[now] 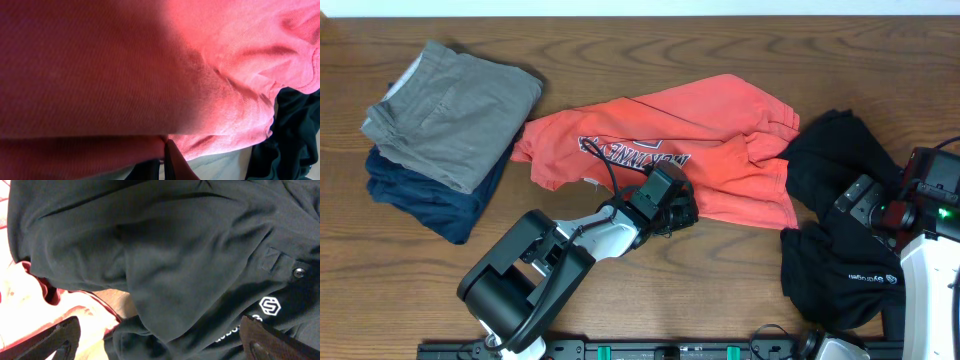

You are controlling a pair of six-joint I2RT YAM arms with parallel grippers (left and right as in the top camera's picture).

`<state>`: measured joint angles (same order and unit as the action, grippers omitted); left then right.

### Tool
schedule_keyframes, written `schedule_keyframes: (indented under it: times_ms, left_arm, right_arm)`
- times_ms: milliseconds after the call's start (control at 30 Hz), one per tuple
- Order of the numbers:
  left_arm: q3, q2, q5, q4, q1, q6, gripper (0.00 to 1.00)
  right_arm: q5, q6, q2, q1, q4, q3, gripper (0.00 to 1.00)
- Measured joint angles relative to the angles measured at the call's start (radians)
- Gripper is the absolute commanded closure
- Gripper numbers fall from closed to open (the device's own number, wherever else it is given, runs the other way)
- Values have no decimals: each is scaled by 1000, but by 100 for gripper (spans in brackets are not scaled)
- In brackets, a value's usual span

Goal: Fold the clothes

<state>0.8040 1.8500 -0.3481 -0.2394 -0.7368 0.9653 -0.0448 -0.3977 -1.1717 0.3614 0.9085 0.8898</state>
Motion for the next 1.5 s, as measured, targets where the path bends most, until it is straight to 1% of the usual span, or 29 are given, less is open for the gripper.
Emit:
schedule_keyframes:
  times_ms: [100, 167, 233, 333, 433, 533, 667, 700, 767, 833, 867, 933, 967, 1033, 1133, 1267, 1500]
  left_arm:
    - [7, -3, -5, 35, 2, -5, 94]
    - [14, -18, -24, 106, 10, -16, 94]
    - [19, -46, -68, 218, 29, -34, 94]
    - [18, -109, -125, 455, 92, -108, 94]
    - [-3, -187, -117, 665, 205, -198, 94]
    - [-14, -294, -62, 800, 346, -266, 94]
    - [-13, -452, 3, 835, 554, -325, 94]
    - [-13, -476, 11, 835, 590, -336, 75]
    - [-13, -510, 14, 841, 645, -353, 28]
    - [-13, -515, 14, 861, 660, -360, 5]
    - [-14, -512, 13, 879, 660, -364, 1]
    - [-14, -504, 10, 914, 648, -364, 2]
    - [-14, -500, 10, 925, 642, -364, 2]
    - [-23, -484, 8, 932, 618, -366, 2]
    - [-48, -459, 7, 917, 578, -368, 2]
    - [-76, -409, 6, 830, 516, -370, 2]
    - [-76, -308, 7, 613, 428, -376, 2]
  right_arm:
    - [0, 0, 0, 0, 0, 0, 1]
    - [0, 0, 0, 0, 0, 0, 1]
    - [0, 0, 0, 0, 0, 0, 1]
    - [0, 0, -5, 0, 0, 0, 1]
    - [0, 0, -16, 0, 0, -1, 1]
    - [0, 0, -32, 0, 0, -1, 1]
    - [7, 3, -63, 0, 0, -1, 1]
    - [13, 8, -72, 0, 0, -1, 1]
    - [30, 19, -85, 0, -1, -1, 1]
    - [52, 34, -96, 0, -5, -1, 1]
    - [64, 43, -103, 0, -8, -1, 1]
    - [84, 53, -115, 0, -9, -1, 1]
    - [91, 57, -121, 0, -9, -1, 3]
    - [107, 72, -137, 0, -10, -1, 11]
    - [145, 95, -150, 0, -18, -1, 13]
    - [206, 119, -155, 0, -38, -1, 12]
    - [242, 132, -157, 0, -37, -1, 10]
